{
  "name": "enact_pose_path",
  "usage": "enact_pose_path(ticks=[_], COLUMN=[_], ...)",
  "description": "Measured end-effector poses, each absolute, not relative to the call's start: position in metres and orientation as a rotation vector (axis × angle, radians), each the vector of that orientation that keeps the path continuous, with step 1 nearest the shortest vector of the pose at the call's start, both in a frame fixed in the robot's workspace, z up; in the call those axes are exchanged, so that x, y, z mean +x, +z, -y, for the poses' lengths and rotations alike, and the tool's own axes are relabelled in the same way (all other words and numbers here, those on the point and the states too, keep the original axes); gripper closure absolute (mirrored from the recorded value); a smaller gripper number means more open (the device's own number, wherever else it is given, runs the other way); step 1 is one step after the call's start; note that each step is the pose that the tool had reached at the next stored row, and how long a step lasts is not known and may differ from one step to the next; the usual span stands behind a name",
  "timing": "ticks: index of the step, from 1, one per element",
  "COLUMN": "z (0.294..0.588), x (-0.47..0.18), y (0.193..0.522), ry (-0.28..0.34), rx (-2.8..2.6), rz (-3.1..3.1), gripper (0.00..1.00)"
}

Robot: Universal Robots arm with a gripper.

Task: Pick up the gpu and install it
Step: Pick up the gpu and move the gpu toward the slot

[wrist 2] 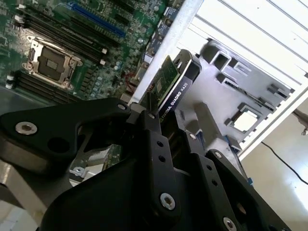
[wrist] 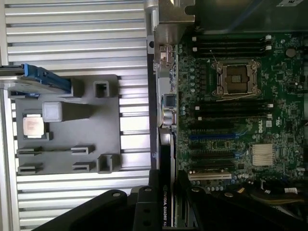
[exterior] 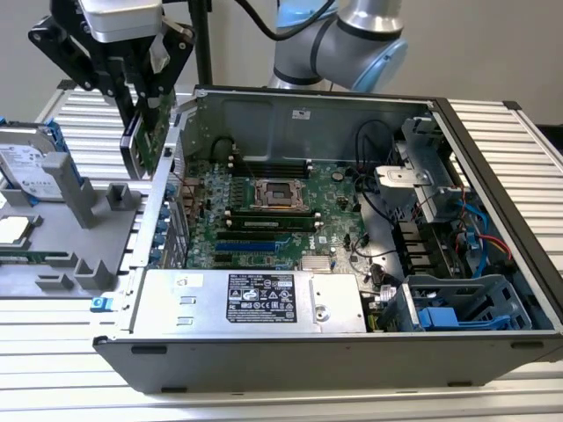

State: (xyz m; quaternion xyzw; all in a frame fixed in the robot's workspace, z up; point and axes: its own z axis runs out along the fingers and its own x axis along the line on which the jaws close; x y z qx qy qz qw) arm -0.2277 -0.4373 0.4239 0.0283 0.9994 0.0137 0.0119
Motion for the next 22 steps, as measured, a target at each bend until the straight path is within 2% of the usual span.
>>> enact_pose_path(ticks=[22], z=[0.436], x=[-0.194], y=[0.424], ry=[0.041], rx=[0.088], rz=[-3.117], gripper=[1.00])
